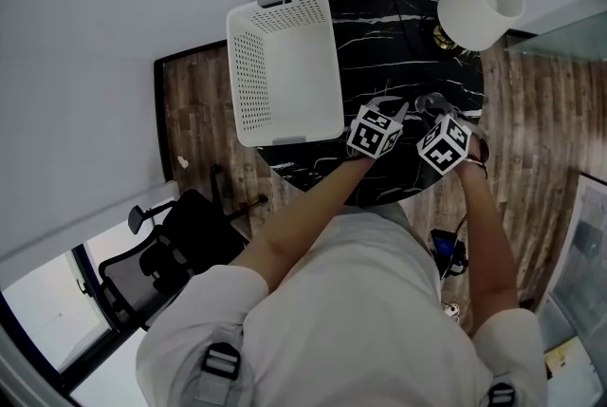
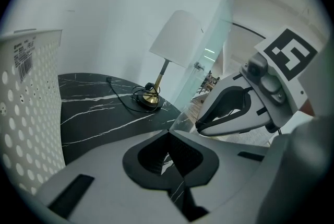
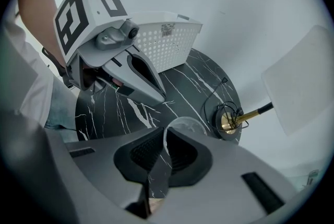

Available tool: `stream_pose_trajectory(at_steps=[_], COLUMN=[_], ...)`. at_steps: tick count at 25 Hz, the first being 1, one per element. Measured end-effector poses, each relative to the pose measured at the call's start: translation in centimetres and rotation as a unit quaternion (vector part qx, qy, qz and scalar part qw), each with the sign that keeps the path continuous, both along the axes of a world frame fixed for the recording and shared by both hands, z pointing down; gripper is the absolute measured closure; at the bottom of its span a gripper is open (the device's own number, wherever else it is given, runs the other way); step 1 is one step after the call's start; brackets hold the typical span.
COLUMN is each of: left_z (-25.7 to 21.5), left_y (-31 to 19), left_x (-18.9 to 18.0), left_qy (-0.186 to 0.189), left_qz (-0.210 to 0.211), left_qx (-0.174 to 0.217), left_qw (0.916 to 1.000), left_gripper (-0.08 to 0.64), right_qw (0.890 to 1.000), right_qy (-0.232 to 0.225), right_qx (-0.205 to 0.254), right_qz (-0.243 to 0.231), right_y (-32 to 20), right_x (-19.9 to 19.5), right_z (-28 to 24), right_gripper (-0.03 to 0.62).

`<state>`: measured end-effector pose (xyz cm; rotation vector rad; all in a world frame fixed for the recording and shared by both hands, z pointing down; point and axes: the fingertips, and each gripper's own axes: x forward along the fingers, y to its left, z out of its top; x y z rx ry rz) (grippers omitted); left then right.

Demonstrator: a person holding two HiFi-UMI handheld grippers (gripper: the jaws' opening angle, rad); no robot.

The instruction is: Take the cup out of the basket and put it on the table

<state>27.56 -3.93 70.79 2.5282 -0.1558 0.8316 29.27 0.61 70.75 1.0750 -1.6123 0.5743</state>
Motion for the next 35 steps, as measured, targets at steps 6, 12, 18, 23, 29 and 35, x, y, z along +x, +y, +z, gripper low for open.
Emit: stream_pose_trajectory(at_steps=[6, 12, 18, 23, 29, 35], left_z=[1.4, 2.4, 3.2, 3.3, 3.1, 1.8], left_y=[0.0, -0.1, 0.1, 0.3, 0.3, 0.1], left_x=[0.2, -0.2, -0.4, -0.4, -0.6, -0.8], left_qy=[-0.006, -0.015, -0.020, -0.020, -0.018, -0.010], left_qz=[0.000, 0.000, 0.000, -0.001, -0.003, -0.005], left_qx=[-0.006, -0.012, -0.020, -0.021, -0.020, -0.016], left_qw=[1.0000, 0.9998, 0.9996, 0.9996, 0.9996, 0.9998], left_gripper=[0.554, 0.554, 0.554, 0.554, 0.554, 0.554], right_qw=[1.000, 1.000, 1.000, 1.000, 1.000, 1.000], right_qy=[0.003, 0.006, 0.002, 0.001, -0.001, 0.008], right_qx=[-0.005, -0.005, -0.012, -0.012, -0.006, -0.006], right_qz=[0.001, 0.002, 0.001, 0.000, 0.010, 0.013], right_y=[0.2, 0.1, 0.1, 0.2, 0.1, 0.2], right_x=[0.1, 0.1, -0.1, -0.3, -0.2, -0.1], right_z=[1.2, 1.9, 2.5, 2.9, 3.1, 3.1], right_gripper=[0.569, 0.569, 0.569, 0.569, 0.568, 0.568])
